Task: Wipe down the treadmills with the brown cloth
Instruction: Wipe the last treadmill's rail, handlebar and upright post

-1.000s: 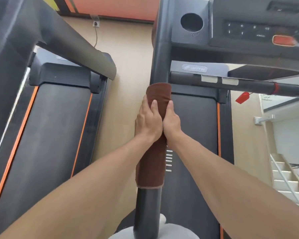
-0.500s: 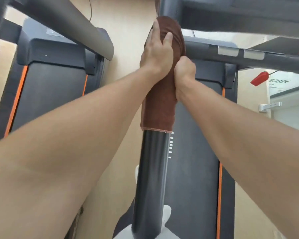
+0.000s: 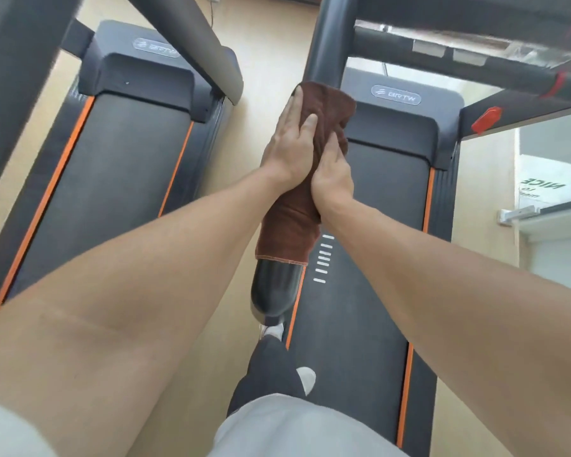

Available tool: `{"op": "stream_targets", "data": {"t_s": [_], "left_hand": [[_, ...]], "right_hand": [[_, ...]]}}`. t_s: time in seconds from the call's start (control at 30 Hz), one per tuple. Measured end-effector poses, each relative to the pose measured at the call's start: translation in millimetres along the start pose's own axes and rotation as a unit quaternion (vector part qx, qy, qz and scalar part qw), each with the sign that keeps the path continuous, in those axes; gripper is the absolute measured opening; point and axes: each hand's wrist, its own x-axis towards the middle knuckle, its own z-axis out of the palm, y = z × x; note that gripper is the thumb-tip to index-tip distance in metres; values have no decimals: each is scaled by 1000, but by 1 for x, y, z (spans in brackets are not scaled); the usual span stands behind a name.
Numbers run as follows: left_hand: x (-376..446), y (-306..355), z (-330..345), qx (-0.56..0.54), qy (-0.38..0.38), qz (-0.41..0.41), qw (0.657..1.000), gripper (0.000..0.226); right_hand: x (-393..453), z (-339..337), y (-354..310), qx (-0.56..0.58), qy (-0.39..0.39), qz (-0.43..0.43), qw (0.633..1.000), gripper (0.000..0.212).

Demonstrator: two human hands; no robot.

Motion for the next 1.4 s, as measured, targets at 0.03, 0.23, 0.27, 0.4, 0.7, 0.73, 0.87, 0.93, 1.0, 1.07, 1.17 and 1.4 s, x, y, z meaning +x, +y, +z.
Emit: {"op": "stream_targets", "data": {"t_s": [0.03, 0.23, 0.27, 0.4, 0.7, 0.73, 0.87, 0.93, 1.0, 1.07, 1.17, 1.4], "left_hand": [[-13, -4, 0, -2, 1, -3, 1000, 55], [-86, -21, -3, -19, 5, -18, 1000, 54], [-97, -25, -4, -24, 6, -21, 999, 54], [-141, -41, -4, -49, 25, -47, 997, 53], [-218, -56, 5, -116, 77, -108, 984, 48], [-215, -55, 3, -109, 64, -111, 986, 48], [-185, -47, -3, -73, 17, -115, 991, 52], [-158, -39, -2, -48, 11, -110, 993, 58], [-129, -29, 1, -30, 16, -115, 993, 64], [-100, -20, 2, -12, 21, -111, 993, 64], [-64, -6, 2, 28, 26, -87, 995, 59], [24, 21, 5, 58, 18, -32, 998, 59]], "right_hand": [[-12, -1, 6, -3, -4, -4, 1000, 53], [-70, -1, 39, -19, -30, -22, 999, 53], [-78, -1, 44, -17, -32, -22, 999, 54], [-111, -2, 62, 1, -50, -12, 999, 56], [-171, -11, 103, 77, -121, 48, 988, 50], [-170, -12, 105, 94, -133, 65, 984, 50], [-138, -11, 78, 148, -144, 136, 969, 52], [-112, -7, 59, 145, -125, 163, 968, 58], [-84, -4, 42, 146, -102, 195, 964, 66], [-62, -4, 25, 159, -83, 236, 955, 68], [-31, 0, 7, 185, -59, 264, 945, 65], [46, -1, -37, 209, -19, 260, 942, 52]]}}
